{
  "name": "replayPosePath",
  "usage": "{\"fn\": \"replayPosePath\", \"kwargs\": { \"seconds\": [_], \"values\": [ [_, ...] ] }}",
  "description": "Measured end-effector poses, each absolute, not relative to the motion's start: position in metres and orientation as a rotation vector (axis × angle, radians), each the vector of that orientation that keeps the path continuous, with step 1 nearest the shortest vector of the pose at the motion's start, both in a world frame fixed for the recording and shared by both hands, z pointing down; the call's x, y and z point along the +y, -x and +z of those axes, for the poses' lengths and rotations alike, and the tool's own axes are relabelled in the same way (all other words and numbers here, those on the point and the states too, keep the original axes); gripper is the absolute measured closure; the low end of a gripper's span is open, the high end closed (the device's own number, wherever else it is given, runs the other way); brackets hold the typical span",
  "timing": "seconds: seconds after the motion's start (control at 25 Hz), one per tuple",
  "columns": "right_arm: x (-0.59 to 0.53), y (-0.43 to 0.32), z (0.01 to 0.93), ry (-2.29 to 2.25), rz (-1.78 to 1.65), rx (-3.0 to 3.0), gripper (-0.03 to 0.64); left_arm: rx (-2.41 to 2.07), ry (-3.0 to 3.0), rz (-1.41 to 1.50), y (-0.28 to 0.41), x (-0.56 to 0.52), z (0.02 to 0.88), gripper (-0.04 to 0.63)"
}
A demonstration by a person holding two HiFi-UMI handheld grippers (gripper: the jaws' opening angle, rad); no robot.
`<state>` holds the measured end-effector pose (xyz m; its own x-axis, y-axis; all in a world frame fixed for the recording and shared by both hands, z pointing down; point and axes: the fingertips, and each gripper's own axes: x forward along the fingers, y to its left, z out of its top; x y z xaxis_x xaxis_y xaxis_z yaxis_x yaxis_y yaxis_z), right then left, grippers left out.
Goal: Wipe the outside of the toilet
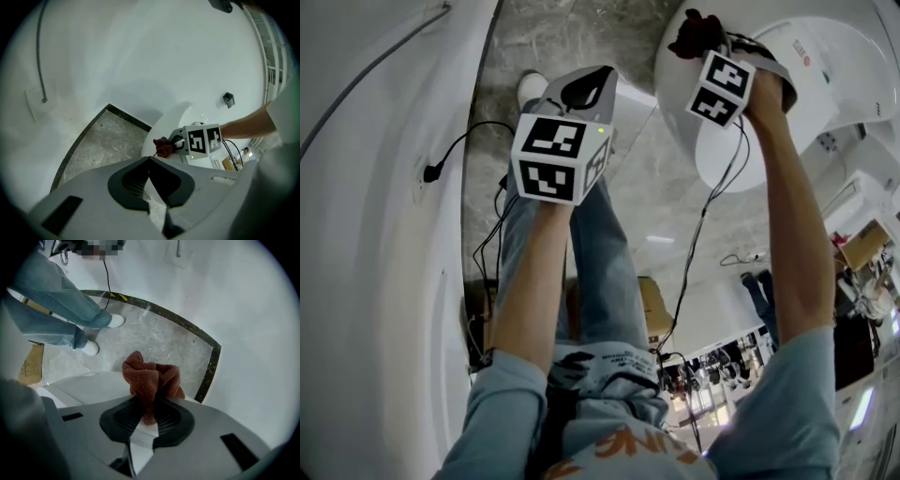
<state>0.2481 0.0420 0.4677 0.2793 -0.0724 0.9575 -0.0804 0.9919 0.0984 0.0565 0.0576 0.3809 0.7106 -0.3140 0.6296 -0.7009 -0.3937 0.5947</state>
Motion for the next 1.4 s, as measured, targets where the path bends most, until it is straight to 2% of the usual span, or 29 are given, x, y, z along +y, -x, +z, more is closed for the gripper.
{"fn": "replayPosePath", "kwargs": {
  "seconds": [0.88, 1.4],
  "values": [
    [0.146, -0.21, 0.471, 0.117, -0.053, -1.289, 0.558, -0.859, -1.932, 0.506, -0.036, 0.094, 0.387, 0.603],
    [0.231, -0.198, 0.47, 0.211, -0.055, -1.276, 0.558, -0.871, -1.923, 0.478, -0.052, 0.119, 0.382, 0.601]
  ]
}}
